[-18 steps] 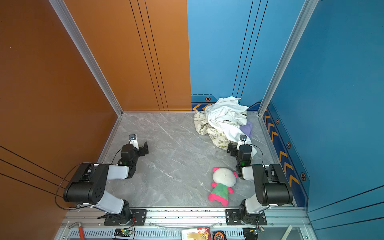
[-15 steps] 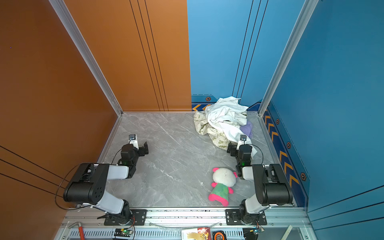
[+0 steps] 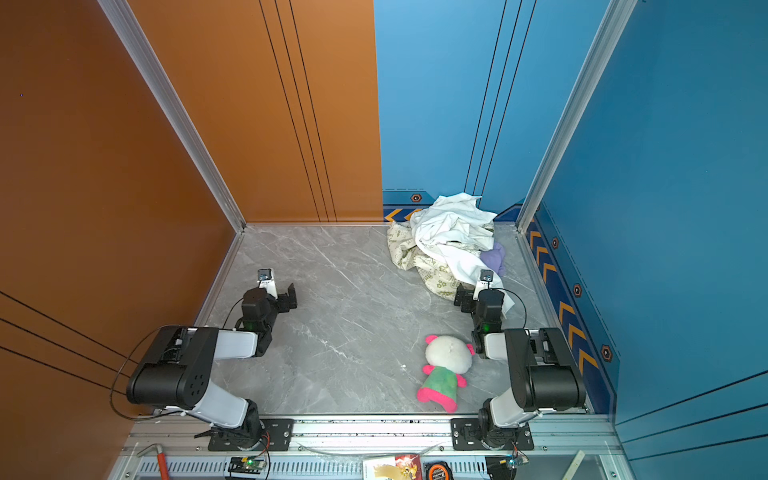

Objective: Pick out a specific cloth from the pile
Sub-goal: 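Raise both arms from rest toward the cloth pile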

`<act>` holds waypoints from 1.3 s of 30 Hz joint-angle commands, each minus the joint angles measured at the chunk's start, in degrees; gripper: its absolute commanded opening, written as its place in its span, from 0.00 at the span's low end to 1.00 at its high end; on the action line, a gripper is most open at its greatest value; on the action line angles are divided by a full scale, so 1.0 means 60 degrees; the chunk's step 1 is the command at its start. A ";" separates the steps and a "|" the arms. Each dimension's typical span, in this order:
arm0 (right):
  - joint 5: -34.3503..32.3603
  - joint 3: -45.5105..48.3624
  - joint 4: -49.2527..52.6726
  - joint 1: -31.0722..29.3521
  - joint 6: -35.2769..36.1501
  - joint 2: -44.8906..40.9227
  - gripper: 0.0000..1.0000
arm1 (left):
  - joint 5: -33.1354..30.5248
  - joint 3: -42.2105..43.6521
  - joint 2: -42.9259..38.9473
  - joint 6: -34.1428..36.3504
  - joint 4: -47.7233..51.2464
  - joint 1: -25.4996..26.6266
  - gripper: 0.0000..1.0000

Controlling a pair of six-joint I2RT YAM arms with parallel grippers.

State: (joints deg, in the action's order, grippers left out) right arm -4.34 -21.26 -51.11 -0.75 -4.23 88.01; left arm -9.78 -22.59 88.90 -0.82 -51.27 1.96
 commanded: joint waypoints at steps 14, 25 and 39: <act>-0.0094 -0.0177 0.0496 -0.0061 0.0138 -0.0347 1.00 | -0.0553 0.0067 -0.0088 0.0217 -0.0052 0.0147 0.98; -0.0445 -0.1656 0.7542 -0.0310 0.0235 -0.4782 1.00 | -0.2661 -0.1869 -0.3351 -0.0133 0.5232 0.1496 0.98; 0.0066 -0.5040 1.2422 0.1171 0.0077 -0.5913 1.00 | 0.0739 -0.5263 -0.4087 -0.2516 1.0741 0.0452 0.98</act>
State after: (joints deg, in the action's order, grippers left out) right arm -7.79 -48.69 16.73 3.81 -2.35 50.48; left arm -11.60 -52.34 64.29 -12.60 6.81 3.99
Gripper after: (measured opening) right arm 0.999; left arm 0.980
